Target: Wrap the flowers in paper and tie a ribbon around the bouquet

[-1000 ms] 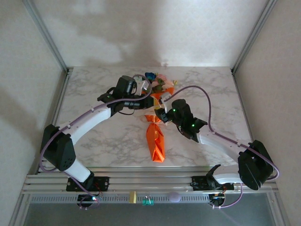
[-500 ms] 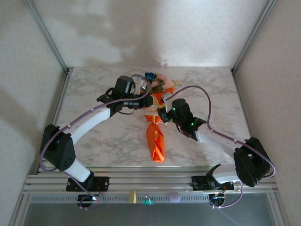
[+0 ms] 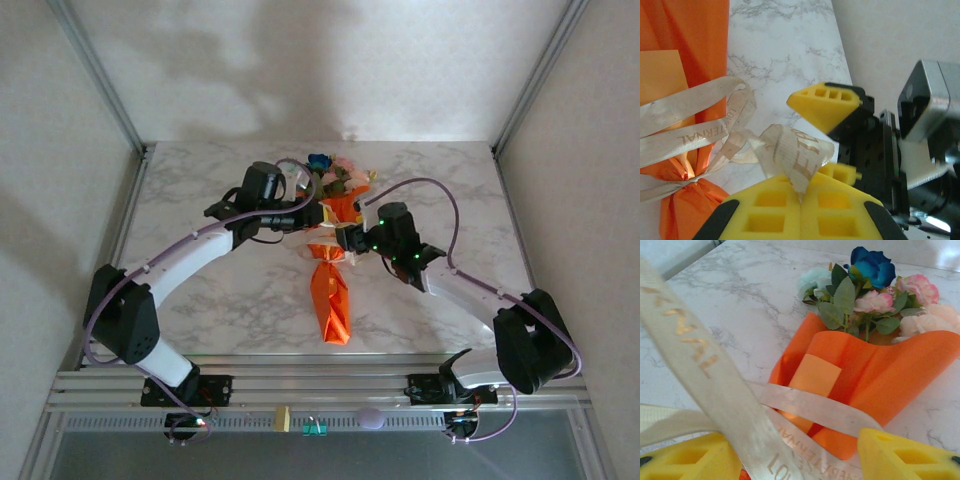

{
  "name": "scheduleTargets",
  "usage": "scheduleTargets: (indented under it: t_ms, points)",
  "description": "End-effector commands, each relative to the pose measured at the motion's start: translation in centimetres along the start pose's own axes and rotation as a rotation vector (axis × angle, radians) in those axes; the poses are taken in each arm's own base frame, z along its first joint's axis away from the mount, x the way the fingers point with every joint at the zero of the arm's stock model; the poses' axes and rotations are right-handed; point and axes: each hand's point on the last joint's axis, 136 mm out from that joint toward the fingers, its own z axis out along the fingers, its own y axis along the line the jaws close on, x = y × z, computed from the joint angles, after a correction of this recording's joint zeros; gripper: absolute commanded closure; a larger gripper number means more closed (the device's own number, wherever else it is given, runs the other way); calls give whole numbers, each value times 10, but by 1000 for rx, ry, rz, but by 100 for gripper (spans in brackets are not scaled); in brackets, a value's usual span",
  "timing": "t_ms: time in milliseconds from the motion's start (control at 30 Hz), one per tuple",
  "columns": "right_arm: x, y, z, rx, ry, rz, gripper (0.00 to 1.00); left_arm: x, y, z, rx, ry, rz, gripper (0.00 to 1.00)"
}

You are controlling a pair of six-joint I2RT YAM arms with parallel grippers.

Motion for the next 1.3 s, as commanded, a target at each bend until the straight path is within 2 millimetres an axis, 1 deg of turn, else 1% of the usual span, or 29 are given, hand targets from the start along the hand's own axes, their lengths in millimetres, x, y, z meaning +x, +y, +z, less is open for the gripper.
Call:
scheduleTargets:
  t_ms: [0,67,167,233,333,467,567,633,833,900,1000,1067,1167,1267]
  points:
    - [3,22,2,-164,34,-85,39,-4,-11,-13,20,-6,60,100]
    - [6,28,4,-207,55,-115,41,-4,-10,-12,22,-5,65,100]
    - [5,26,10,-216,63,-110,47,-6,-10,-11,22,-6,66,100]
    - [4,26,13,-232,63,-97,48,-8,-10,-11,22,-10,65,100]
    - [1,29,14,-251,56,-91,44,-11,-10,-11,19,-17,61,100]
    - [1,25,11,-225,38,-72,38,-13,-8,-11,13,-22,46,100]
    - [-6,27,5,-227,3,-24,36,-16,-9,-13,18,-32,37,100]
    - [-6,31,3,-230,-7,-11,34,-18,-11,-13,26,-38,35,100]
    - [3,39,10,-223,10,-97,31,-18,-11,-12,34,-30,34,100]
    - [5,40,12,-223,18,-124,31,-17,-10,-11,29,-24,36,100]
    - [5,35,17,-196,24,-153,31,-19,-12,-12,34,-26,38,100]
    - [4,34,22,-194,28,-166,32,-19,-12,-12,35,-24,36,100]
    - [-3,35,33,-206,29,-169,36,-19,-12,-11,36,-23,36,100]
    - [-7,37,39,-222,35,-169,46,-18,-11,-10,34,-18,35,100]
